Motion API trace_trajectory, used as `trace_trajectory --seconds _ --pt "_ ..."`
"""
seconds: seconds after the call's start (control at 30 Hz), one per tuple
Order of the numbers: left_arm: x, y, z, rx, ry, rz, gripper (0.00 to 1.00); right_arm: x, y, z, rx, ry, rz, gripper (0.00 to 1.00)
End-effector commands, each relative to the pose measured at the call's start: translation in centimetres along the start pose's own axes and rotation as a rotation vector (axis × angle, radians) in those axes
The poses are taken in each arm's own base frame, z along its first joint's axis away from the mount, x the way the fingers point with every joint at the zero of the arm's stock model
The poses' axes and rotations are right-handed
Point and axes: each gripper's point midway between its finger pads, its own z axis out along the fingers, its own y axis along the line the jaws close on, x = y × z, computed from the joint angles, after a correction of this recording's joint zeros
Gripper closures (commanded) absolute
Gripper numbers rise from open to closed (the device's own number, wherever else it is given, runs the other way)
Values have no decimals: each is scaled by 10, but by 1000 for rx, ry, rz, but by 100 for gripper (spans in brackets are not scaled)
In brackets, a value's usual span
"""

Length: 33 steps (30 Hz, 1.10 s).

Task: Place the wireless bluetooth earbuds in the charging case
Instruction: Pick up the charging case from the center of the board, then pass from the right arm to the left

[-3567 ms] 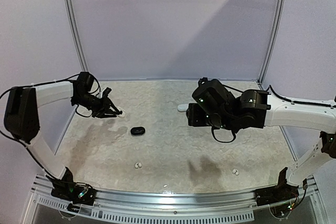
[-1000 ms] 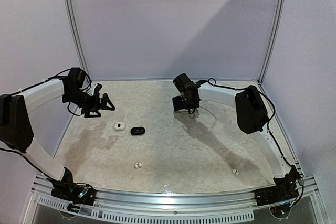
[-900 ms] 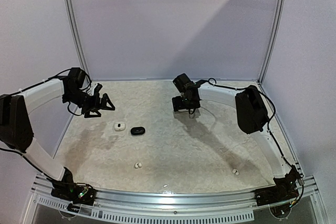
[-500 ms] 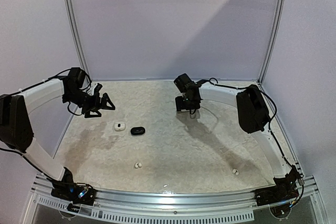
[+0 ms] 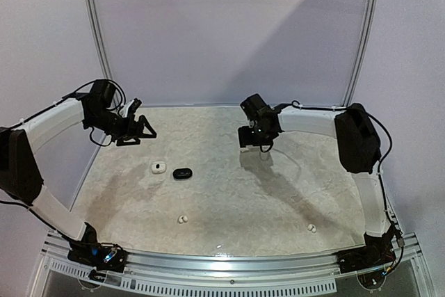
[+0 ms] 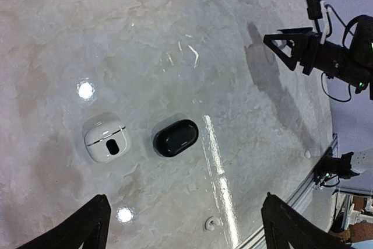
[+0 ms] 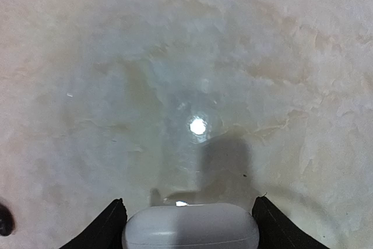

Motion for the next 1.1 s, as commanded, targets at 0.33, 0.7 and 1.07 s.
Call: trace_trajectory --seconds 0.33,0.7,1.07 --pt "-29 -207 -127 352 -232 459 9 -59 140 -336 -369 -890 -451 60" --pt "30 -286 -141 501 -153 650 7 -11 193 -404 -224 -1003 -702 61" --pt "66 -292 -114 490 -53 686 26 1 226 -407 -187 -1006 -755 61"
